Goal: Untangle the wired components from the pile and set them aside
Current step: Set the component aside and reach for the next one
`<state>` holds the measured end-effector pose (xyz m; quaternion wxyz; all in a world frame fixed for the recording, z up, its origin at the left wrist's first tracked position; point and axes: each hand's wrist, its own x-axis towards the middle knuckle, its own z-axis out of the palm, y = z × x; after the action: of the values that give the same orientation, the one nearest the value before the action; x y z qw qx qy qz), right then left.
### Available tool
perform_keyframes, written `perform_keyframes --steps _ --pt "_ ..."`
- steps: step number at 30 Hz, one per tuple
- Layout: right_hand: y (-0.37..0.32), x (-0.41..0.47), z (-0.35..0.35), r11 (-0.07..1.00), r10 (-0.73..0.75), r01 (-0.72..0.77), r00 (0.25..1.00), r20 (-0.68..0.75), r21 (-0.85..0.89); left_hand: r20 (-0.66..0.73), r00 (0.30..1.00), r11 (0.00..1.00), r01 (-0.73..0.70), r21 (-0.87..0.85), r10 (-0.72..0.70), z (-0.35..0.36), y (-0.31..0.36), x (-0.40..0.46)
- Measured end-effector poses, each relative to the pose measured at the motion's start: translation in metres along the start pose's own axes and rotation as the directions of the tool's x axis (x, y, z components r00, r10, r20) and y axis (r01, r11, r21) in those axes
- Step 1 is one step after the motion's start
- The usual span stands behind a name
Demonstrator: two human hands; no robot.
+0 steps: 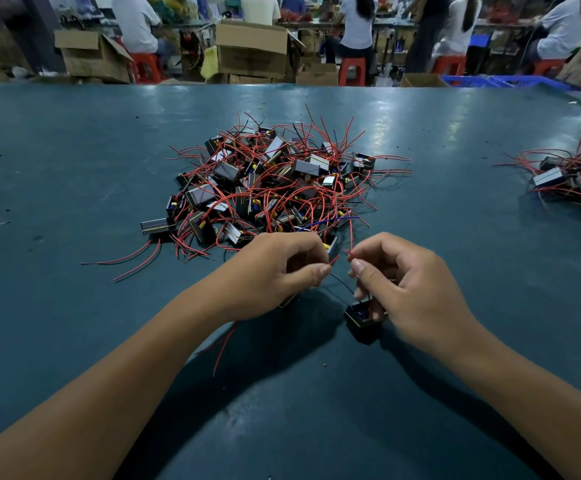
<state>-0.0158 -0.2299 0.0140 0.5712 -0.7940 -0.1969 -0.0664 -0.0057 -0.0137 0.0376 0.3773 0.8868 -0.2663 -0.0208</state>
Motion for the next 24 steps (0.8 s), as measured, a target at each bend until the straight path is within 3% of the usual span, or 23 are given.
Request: perform_keyframes --steps 4,14,24 --pt "0.0 0.0 0.004 0.994 0.045 -0.045 0.999 0.004 0.102 -0.008 1.0 1.0 -0.002 -0.015 0.002 0.003 0.001 0.001" --pt "0.0 -0.001 0.008 1.0 0.005 -0.005 0.999 -0.034 0.024 -0.059 0.998 0.996 0.023 -0.084 -0.028 0.008 0.003 0.001" --pt "0.001 0.001 0.012 0.994 0.003 0.007 0.997 -0.081 0.113 -0.066 0.997 0.994 0.017 -0.111 -0.025 0.012 0.007 0.002"
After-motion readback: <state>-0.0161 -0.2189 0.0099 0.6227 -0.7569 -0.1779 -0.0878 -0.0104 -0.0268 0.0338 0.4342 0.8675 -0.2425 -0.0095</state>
